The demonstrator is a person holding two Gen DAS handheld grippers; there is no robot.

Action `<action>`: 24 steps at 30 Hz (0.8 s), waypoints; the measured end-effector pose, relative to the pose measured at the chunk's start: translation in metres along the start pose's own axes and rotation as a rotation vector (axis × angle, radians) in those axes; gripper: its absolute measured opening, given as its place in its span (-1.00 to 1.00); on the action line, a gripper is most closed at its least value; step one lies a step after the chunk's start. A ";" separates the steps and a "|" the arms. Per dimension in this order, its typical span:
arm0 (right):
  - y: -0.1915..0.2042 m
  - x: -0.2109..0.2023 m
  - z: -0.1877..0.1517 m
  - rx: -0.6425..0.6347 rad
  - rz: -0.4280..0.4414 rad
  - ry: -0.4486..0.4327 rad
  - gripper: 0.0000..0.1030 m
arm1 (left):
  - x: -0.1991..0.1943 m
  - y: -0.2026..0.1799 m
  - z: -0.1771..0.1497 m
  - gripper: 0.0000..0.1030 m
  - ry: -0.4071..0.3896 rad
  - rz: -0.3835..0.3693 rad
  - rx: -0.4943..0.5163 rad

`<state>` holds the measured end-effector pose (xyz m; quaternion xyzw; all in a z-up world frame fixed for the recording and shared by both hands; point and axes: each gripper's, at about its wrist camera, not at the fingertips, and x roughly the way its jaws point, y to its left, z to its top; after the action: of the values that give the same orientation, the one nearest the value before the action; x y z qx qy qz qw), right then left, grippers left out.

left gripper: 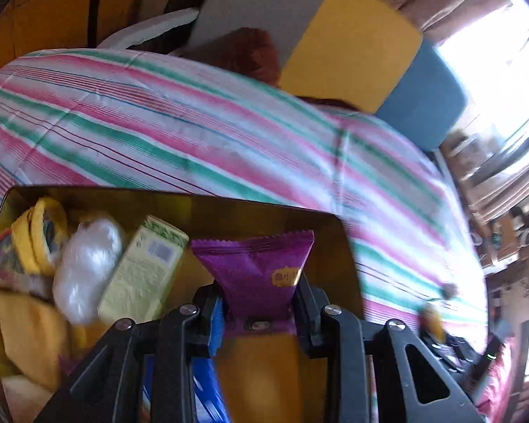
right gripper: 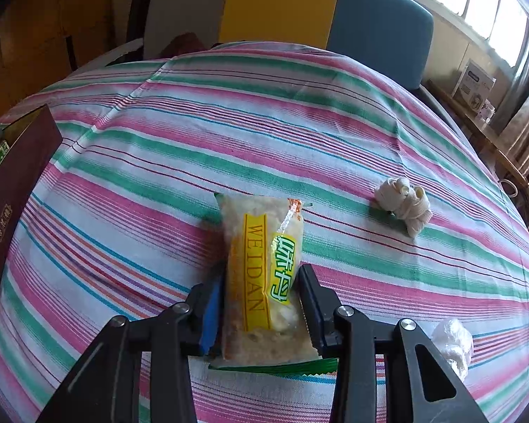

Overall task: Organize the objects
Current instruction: 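Lower the purple packet into the gold tray and open the left tool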

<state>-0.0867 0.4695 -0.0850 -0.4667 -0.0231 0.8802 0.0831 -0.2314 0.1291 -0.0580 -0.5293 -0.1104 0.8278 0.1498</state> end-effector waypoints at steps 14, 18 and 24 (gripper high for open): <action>-0.001 0.004 0.004 -0.006 0.008 -0.004 -0.21 | -0.053 0.012 -0.027 -0.14 -0.077 0.047 0.051; 0.000 0.004 0.005 -0.008 0.002 -0.002 -0.22 | -0.093 0.015 -0.057 -0.13 -0.155 0.086 0.100; 0.001 0.003 0.005 -0.001 -0.014 0.008 -0.23 | -0.129 0.026 -0.106 -0.12 -0.210 0.154 0.151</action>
<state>-0.0926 0.4691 -0.0848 -0.4702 -0.0266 0.8776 0.0893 -0.0876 0.0602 -0.0025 -0.4338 -0.0219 0.8937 0.1127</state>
